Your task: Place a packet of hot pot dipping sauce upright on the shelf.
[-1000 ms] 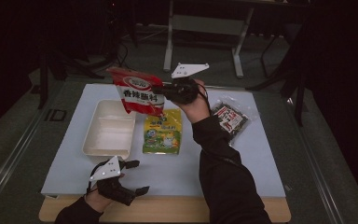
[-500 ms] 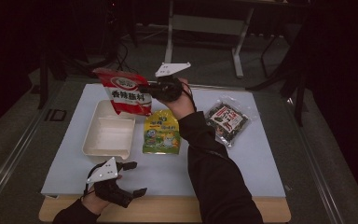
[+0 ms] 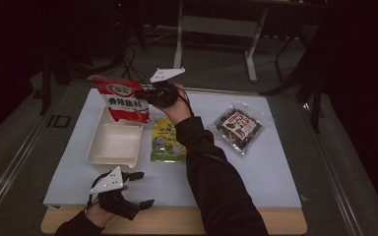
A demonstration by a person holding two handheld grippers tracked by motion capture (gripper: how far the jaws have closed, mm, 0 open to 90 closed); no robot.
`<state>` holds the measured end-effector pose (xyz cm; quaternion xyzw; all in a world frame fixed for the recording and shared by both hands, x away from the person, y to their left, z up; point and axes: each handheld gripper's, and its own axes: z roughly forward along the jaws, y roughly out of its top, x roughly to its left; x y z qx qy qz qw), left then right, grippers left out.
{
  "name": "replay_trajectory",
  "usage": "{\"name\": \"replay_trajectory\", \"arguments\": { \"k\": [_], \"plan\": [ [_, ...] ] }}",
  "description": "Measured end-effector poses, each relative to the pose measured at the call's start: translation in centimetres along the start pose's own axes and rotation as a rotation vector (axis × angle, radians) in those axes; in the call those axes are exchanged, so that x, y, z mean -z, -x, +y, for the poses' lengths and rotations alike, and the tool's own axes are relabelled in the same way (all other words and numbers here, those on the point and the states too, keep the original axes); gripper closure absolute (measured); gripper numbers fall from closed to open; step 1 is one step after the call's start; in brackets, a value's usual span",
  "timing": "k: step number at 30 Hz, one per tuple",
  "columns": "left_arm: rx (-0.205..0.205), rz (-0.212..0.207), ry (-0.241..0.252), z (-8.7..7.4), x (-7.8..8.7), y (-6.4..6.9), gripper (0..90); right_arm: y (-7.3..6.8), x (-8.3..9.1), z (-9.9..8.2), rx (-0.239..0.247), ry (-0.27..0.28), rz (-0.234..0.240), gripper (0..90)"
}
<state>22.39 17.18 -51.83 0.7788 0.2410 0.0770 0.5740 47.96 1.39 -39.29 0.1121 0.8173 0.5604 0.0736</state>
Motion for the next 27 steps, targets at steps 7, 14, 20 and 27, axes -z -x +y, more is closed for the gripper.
{"name": "replay_trajectory", "arguments": {
  "k": [7,14,20,27],
  "plan": [
    [0.006,-0.011,-0.005,-0.2,0.0,0.0,4.6,0.3,-2.1,-0.5,-0.02,0.003,0.006,90.0],
    [0.0,-0.008,0.0,-0.2,0.1,0.1,4.6,0.5,-3.5,-1.2,-0.02,-0.016,0.012,90.0],
    [0.002,-0.012,-0.007,-0.3,0.0,0.2,4.6,0.9,-4.0,-1.9,-0.068,0.017,0.019,90.0],
    [0.004,-0.014,-0.011,-0.3,-0.1,0.2,4.6,0.8,-4.8,-2.4,-0.099,0.037,0.016,90.0]
  ]
}}
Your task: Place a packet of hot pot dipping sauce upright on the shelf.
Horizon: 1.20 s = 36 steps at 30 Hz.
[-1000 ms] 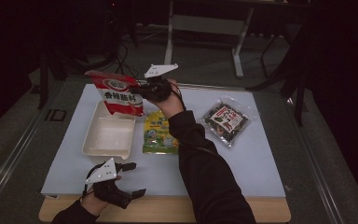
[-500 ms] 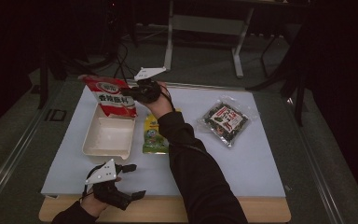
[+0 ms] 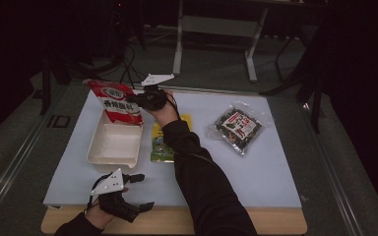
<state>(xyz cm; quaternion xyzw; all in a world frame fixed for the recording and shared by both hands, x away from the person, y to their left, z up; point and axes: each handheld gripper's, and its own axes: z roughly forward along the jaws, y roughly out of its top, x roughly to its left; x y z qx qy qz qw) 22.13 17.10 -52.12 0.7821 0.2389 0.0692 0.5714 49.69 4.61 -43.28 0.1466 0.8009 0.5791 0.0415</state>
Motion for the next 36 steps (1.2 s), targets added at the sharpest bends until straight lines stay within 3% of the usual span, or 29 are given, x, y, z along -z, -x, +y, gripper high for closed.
{"name": "replay_trajectory", "arguments": {
  "k": [18,22,27,36],
  "plan": [
    [0.003,-0.004,-0.005,0.0,-0.1,-0.1,4.6,-0.1,0.1,-1.2,-0.017,0.01,-0.003,89.8],
    [0.002,-0.006,-0.006,-0.1,-0.2,-0.1,4.6,0.0,-0.3,-2.0,-0.013,-0.037,-0.027,89.8],
    [0.009,-0.011,-0.007,-0.1,-0.2,-0.2,4.6,0.2,-0.3,-2.9,-0.036,-0.039,-0.024,89.0],
    [0.006,-0.014,-0.01,-0.1,-0.4,-0.2,4.6,0.0,0.7,-2.4,-0.024,-0.09,-0.059,71.4]
  ]
}}
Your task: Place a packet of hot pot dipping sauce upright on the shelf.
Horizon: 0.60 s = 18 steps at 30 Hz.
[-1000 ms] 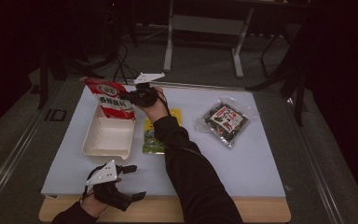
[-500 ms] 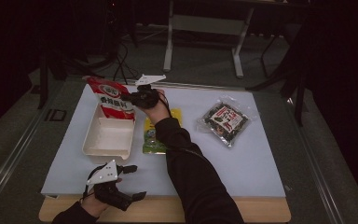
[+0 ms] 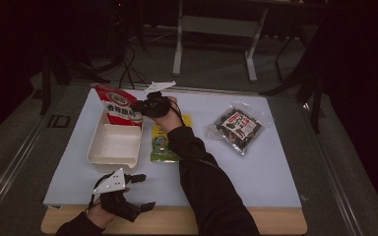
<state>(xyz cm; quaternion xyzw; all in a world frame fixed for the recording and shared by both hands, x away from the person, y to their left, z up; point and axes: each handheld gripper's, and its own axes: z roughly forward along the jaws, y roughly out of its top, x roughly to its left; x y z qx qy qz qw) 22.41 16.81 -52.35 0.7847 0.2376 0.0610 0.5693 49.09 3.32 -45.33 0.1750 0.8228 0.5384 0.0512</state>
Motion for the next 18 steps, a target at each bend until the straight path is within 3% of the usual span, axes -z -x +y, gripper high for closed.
{"name": "replay_trajectory", "arguments": {
  "k": [4,18],
  "plan": [
    [0.002,0.001,-0.002,0.0,-0.1,0.0,4.6,-0.4,0.7,0.0,-0.016,-0.023,-0.022,71.0],
    [-0.005,-0.011,-0.002,0.2,-0.6,-0.1,4.6,-1.6,3.7,-0.7,0.023,-0.032,-0.058,63.3]
  ]
}}
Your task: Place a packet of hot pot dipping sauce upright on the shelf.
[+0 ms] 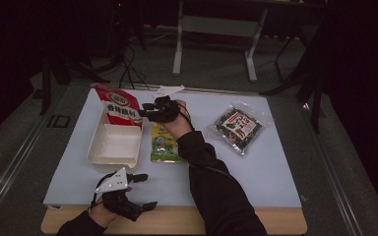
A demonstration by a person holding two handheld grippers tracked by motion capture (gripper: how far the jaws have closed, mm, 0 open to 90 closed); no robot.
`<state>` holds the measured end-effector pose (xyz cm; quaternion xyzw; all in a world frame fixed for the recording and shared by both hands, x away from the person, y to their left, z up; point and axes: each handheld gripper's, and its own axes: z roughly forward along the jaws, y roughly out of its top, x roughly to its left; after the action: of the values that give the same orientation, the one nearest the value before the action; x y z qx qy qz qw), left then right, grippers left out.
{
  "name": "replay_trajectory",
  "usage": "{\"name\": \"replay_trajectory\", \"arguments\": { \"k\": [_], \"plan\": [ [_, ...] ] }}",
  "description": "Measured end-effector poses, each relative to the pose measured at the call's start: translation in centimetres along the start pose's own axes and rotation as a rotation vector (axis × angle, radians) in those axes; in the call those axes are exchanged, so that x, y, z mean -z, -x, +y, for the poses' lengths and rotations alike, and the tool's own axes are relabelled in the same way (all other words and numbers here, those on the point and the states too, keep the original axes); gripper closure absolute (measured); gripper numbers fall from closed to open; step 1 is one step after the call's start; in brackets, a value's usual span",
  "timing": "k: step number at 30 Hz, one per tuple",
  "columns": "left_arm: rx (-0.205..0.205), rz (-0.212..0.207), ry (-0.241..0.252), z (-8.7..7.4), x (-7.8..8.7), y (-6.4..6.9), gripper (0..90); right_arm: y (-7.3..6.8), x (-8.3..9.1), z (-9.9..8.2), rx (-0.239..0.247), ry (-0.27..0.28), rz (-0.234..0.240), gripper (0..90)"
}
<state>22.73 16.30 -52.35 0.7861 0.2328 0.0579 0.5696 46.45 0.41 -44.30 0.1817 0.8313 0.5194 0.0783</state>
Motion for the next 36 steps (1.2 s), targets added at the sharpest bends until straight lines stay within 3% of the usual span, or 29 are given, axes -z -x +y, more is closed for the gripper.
{"name": "replay_trajectory", "arguments": {
  "k": [6,15,17,20,21,23,25,30,33,36],
  "plan": [
    [0.008,-0.004,0.005,0.0,-0.1,-0.1,4.6,0.0,2.2,-0.8,-0.016,0.008,-0.037,61.3],
    [0.013,-0.013,-0.005,0.0,-0.5,-0.2,4.6,0.4,5.8,-2.0,-0.043,-0.002,-0.084,39.1],
    [0.012,-0.014,-0.006,0.0,-0.6,-0.2,4.6,0.4,6.4,-2.3,-0.049,-0.006,-0.083,29.9],
    [0.011,-0.016,-0.002,0.1,-0.6,-0.2,4.6,0.3,7.0,-2.6,-0.059,-0.009,-0.091,26.7],
    [0.009,-0.016,-0.003,0.1,-0.6,-0.2,4.6,0.3,7.6,-2.9,-0.069,0.01,-0.085,21.4],
    [0.013,-0.017,0.002,0.1,-0.7,-0.2,4.6,0.3,8.3,-3.2,-0.077,0.025,-0.091,20.5],
    [0.009,-0.018,-0.001,0.2,-0.7,-0.2,4.6,0.3,9.1,-3.6,-0.083,0.054,-0.119,15.7],
    [0.006,-0.021,0.0,0.3,-0.8,-0.1,4.6,0.5,11.1,-4.8,-0.055,0.06,-0.131,16.3],
    [0.011,-0.024,0.001,0.3,-0.8,-0.1,4.6,0.5,12.7,-5.6,-0.021,0.065,-0.175,16.7],
    [0.01,-0.023,0.001,0.3,-0.8,-0.1,4.6,0.5,14.3,-6.5,-0.072,0.052,-0.188,15.6]
  ]
}}
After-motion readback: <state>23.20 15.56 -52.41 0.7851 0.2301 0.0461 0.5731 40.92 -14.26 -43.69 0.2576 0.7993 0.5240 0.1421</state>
